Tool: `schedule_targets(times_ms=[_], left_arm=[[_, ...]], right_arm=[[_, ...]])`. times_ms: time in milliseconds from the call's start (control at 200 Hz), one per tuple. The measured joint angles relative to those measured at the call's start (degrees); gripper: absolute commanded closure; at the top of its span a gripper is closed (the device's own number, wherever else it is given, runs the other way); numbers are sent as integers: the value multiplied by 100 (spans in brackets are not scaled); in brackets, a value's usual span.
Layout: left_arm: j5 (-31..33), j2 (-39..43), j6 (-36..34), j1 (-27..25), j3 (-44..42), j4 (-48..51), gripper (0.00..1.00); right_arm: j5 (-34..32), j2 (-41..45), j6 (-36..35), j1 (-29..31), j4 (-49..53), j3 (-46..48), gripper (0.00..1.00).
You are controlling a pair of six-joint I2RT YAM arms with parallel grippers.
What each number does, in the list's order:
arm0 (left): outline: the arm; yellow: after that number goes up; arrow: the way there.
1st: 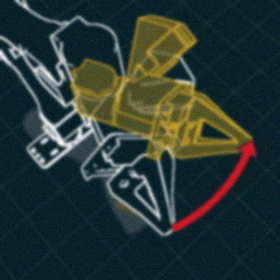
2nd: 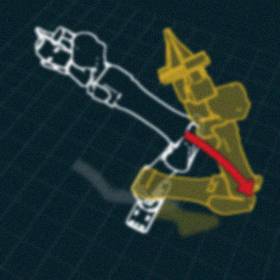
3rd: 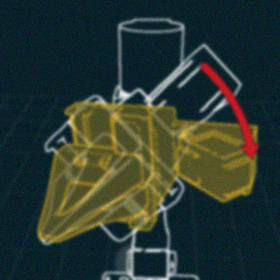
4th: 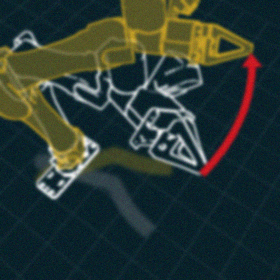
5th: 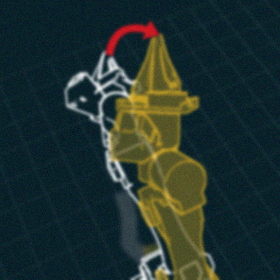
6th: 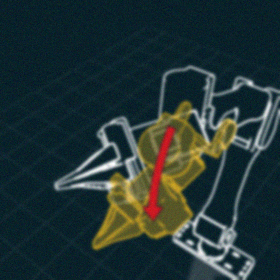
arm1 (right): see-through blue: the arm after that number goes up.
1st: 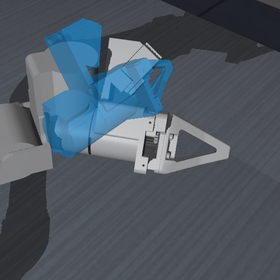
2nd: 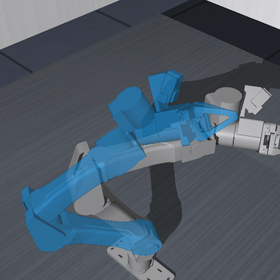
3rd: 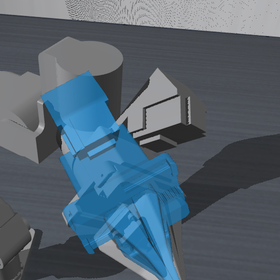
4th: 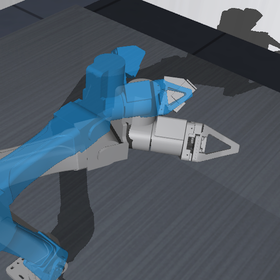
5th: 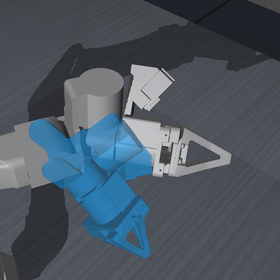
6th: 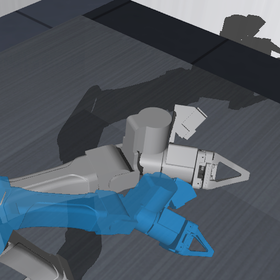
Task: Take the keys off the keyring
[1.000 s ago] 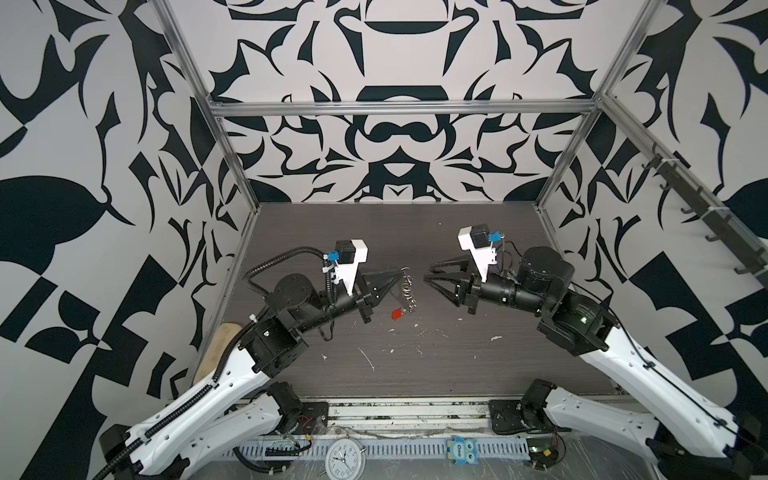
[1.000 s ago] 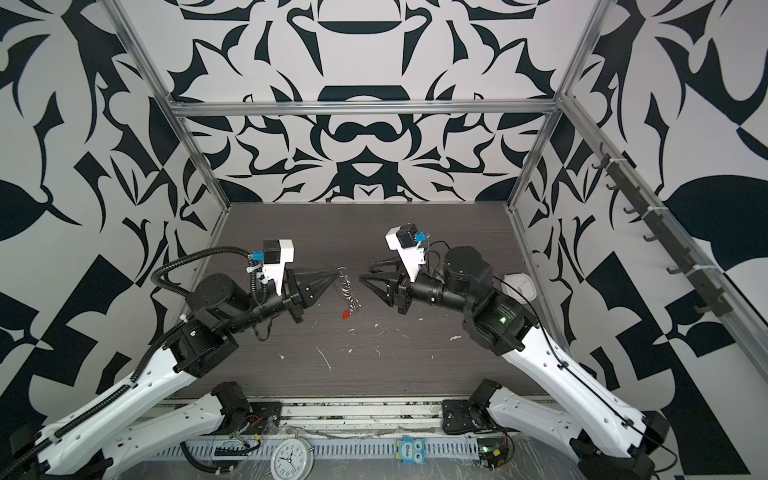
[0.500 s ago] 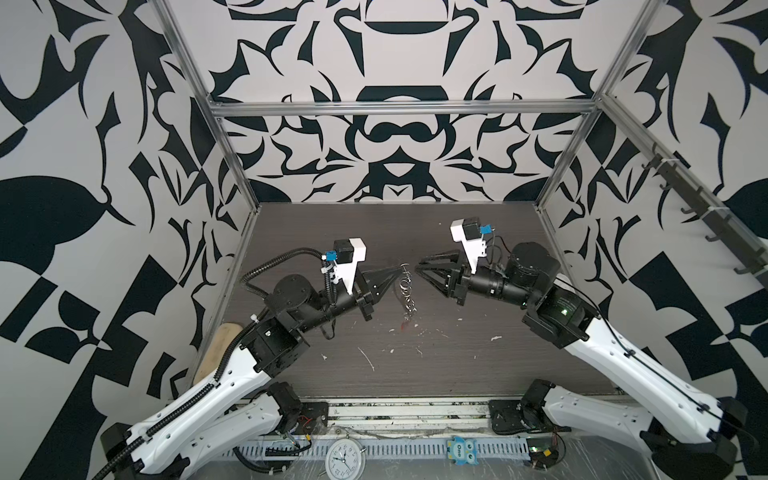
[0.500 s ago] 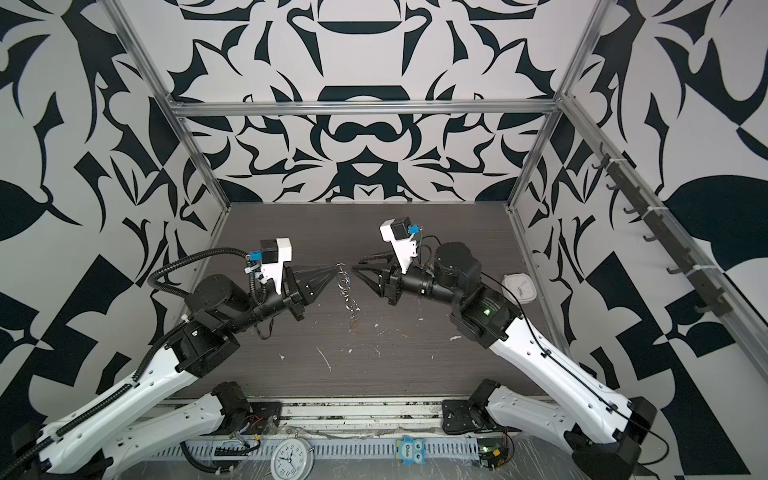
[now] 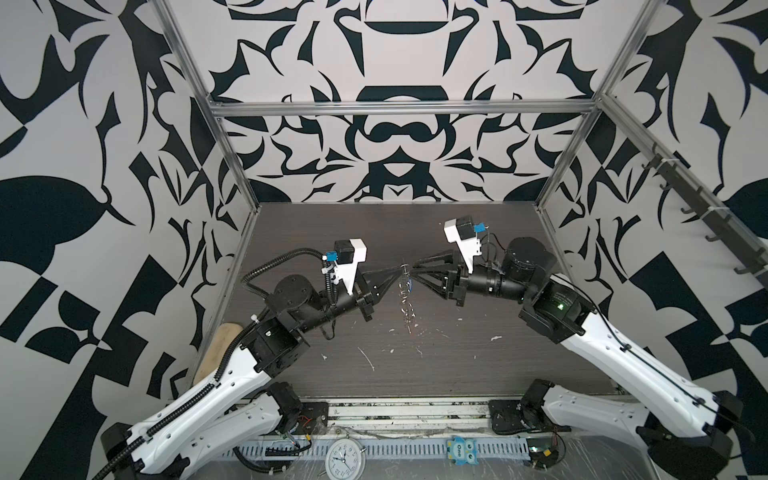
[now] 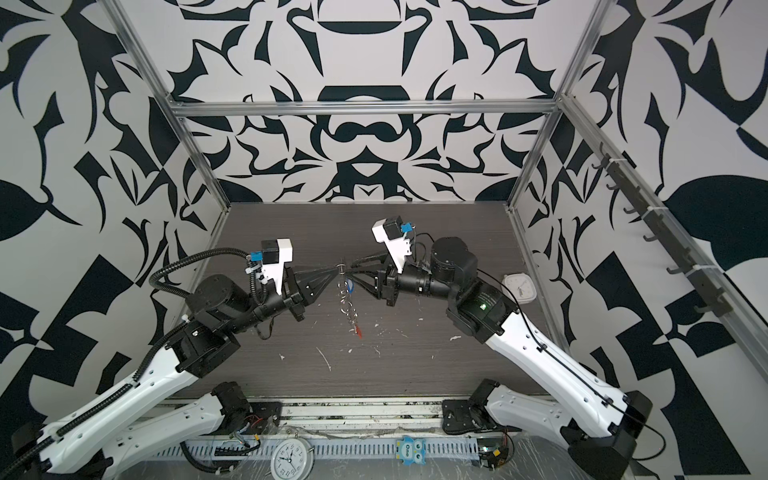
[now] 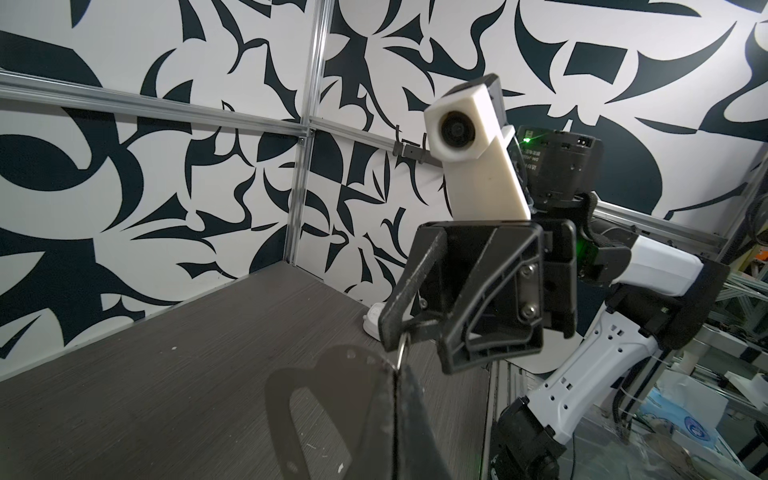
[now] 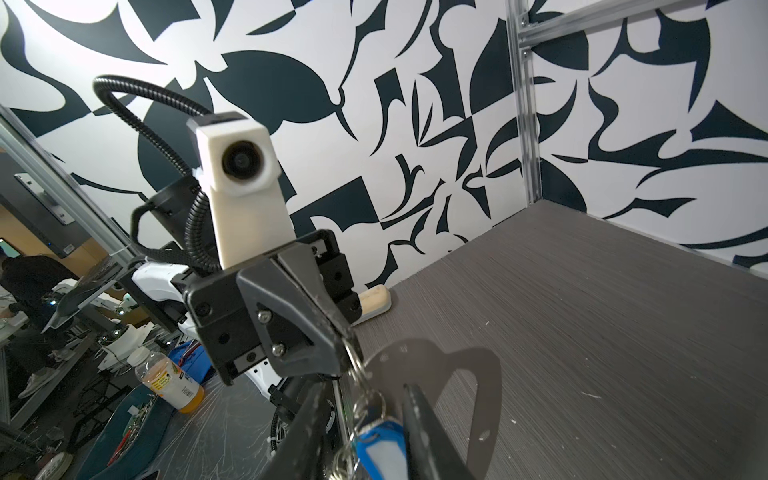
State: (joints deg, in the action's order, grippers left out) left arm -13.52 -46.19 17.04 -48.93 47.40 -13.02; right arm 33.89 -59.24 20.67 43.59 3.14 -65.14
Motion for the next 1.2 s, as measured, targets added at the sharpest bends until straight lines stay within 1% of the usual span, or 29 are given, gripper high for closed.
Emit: schedule_targets(times_ms=[255, 400, 455, 495, 570, 610, 650, 665, 755, 880, 965, 1110, 1200], left_arm=[[-31, 0, 9, 0, 0, 2, 100], [-33, 0, 13, 0, 0, 0, 100], [-28, 0, 50, 0, 0, -7, 100], [-24, 0, 76, 0, 0, -4, 100], [-17, 0, 96, 0, 0, 7, 80], [-20, 0, 98, 0, 2, 28, 71], [-15, 7, 48, 0, 2, 63, 66], [-17, 9, 129, 0, 2, 85, 65], [57, 105, 44, -2, 2, 260, 59], [149, 343, -81, -2, 11, 509, 58], [149, 391, -153, -2, 105, 732, 60], [-39, 186, -254, 0, 452, 1167, 64], [-190, 33, -304, 0, 603, 1434, 65]], right_arm=[[153, -146, -20, 0, 0, -63, 82], [221, -188, 2, 0, 9, -63, 96], [243, -188, -48, 0, 13, -63, 100], [254, -186, -68, 0, 20, -66, 100], [256, -186, -98, 0, 57, -72, 100], [254, -186, -118, 0, 109, -92, 100], [251, -186, -136, 0, 184, -114, 100], [249, -186, -138, 0, 219, -125, 100], [249, -181, -181, 0, 354, -157, 100], [247, -181, -280, 0, 581, -216, 100], [249, -181, -350, 0, 741, -293, 100], [256, -186, -549, 0, 1091, -520, 100], [289, -212, -719, 0, 1390, -730, 100]])
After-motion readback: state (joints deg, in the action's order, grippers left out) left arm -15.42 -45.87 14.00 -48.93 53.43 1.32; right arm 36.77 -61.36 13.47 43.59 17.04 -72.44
